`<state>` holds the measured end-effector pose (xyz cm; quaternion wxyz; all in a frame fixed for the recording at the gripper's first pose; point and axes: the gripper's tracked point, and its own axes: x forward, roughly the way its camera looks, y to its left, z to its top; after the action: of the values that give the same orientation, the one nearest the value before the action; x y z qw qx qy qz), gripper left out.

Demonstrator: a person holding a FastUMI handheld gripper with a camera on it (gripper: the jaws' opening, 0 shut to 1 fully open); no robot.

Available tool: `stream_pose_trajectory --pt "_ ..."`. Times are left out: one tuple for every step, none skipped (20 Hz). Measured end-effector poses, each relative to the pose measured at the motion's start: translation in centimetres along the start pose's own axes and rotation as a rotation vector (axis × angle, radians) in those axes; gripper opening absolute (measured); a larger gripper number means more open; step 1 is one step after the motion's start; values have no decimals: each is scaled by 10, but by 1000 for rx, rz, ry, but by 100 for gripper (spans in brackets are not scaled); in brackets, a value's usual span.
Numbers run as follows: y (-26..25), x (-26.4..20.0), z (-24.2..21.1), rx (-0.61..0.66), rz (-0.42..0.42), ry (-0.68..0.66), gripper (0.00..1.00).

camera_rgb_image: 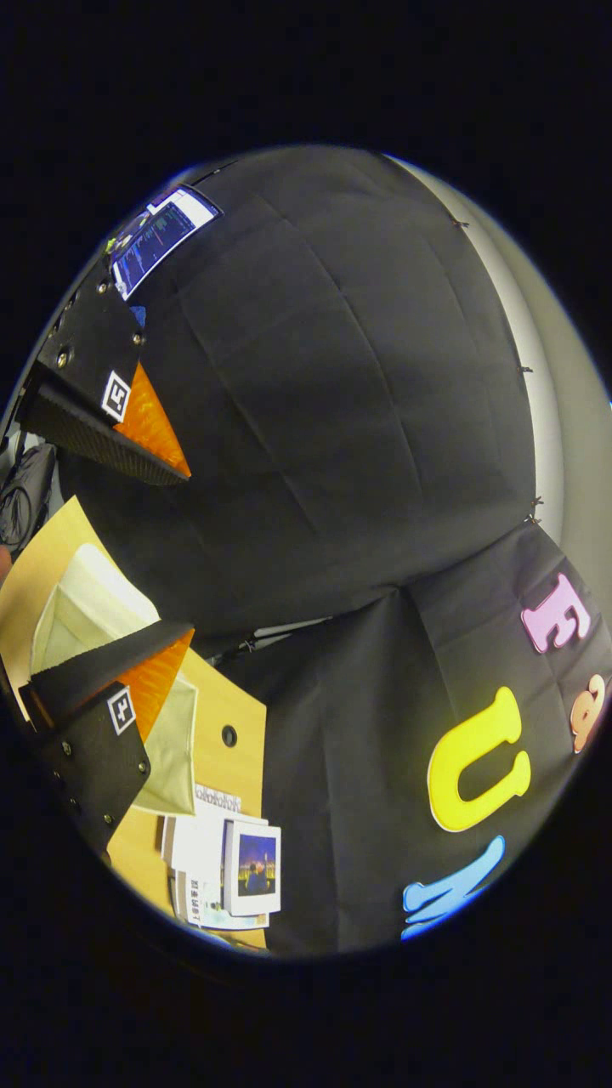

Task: Open the storage box then place both shoes into the box .Put the left shoe in first, then the right shoe, with the right side of both shoes facing outward in a uniform manner.

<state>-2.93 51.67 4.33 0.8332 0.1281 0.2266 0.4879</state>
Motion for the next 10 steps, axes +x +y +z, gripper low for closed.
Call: stream_pose_trajectory --pt "-10 -7 1 -3 -22 -11 97" --pt "-23 -16 3 -2 -47 -21 97" --pt "-37 -25 2 -3 -77 -29 97" --pt "-54 -35 2 -6 -113 -35 97" --pt "-69 -44 1 -9 -146 -40 97" --pt "-85 -55 -1 -10 -185 -44 97" --pt "-99 -64 -4 -6 -216 -47 97" --pt "-113 -74 -6 1 -244 -50 97" --pt "-128 -84 -10 8 -271 -52 97" --pt "-141 -94 -12 13 -298 -54 97"
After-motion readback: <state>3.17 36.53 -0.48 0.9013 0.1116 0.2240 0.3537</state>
